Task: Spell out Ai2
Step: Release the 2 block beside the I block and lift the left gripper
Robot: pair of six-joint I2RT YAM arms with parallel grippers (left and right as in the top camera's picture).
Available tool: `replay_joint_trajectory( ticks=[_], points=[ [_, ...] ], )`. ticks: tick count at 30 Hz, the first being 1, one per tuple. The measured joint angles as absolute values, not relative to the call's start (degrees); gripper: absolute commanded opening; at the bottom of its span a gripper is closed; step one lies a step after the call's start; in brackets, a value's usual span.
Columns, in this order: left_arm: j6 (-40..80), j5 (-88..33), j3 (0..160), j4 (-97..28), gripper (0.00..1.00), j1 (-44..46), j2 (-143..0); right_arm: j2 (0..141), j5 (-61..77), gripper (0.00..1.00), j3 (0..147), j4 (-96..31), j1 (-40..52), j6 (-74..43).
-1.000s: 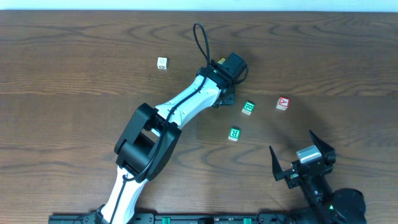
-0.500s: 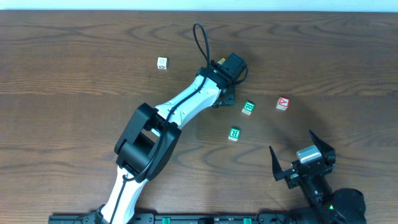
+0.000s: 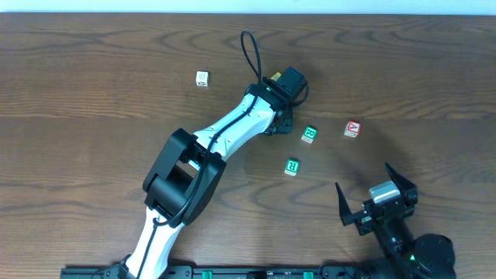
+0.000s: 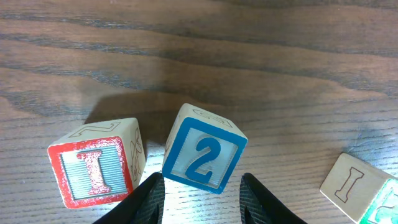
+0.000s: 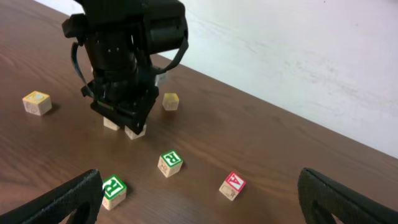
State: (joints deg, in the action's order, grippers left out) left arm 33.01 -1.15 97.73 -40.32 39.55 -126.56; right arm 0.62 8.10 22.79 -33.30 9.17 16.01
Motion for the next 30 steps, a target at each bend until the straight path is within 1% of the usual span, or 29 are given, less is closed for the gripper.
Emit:
replay_joint_trajectory(
  ticks=[13, 19, 20, 23, 25, 27, 29, 30],
  points=[
    [32.4, -1.3, 97.7, -40.6, 0.4, 40.8, -126.6, 0.6, 8.1, 0.99, 22.8, -33.6, 9.2, 16.0],
    [30.9, -1.3, 98.2, -44.8, 0.4, 40.8, -126.5, 0.6, 8.1, 0.99, 22.8, -33.5, 9.2, 16.0],
    [30.8, -1.3, 98.4, -45.3, 0.41, 40.8, -126.2, 0.6, 8.1, 0.99, 22.8, -33.3, 9.2, 16.0],
    [30.2, -1.3, 98.6, -47.3, 0.48, 40.7, -123.5, 0.6, 9.2, 0.99, 22.8, -31.1, 9.2, 12.9],
    [29.9, -1.3, 98.6, -48.1, 0.52, 40.4, -120.3, 0.6, 9.8, 0.99, 22.8, -29.3, 9.2, 8.3],
    [29.6, -1.3, 98.8, -49.0, 0.59, 39.4, -115.3, 0.6, 10.4, 0.99, 22.8, -29.1, 9.2, 2.6],
    [29.2, -1.3, 99.4, -49.5, 0.62, 37.6, -110.4, 0.6, 11.3, 0.99, 22.8, -29.6, 9.2, -3.3],
    [28.5, -1.3, 99.8, -49.8, 0.65, 36.2, -107.8, 0.6, 12.2, 0.99, 22.8, -29.8, 9.2, -6.0]
  ],
)
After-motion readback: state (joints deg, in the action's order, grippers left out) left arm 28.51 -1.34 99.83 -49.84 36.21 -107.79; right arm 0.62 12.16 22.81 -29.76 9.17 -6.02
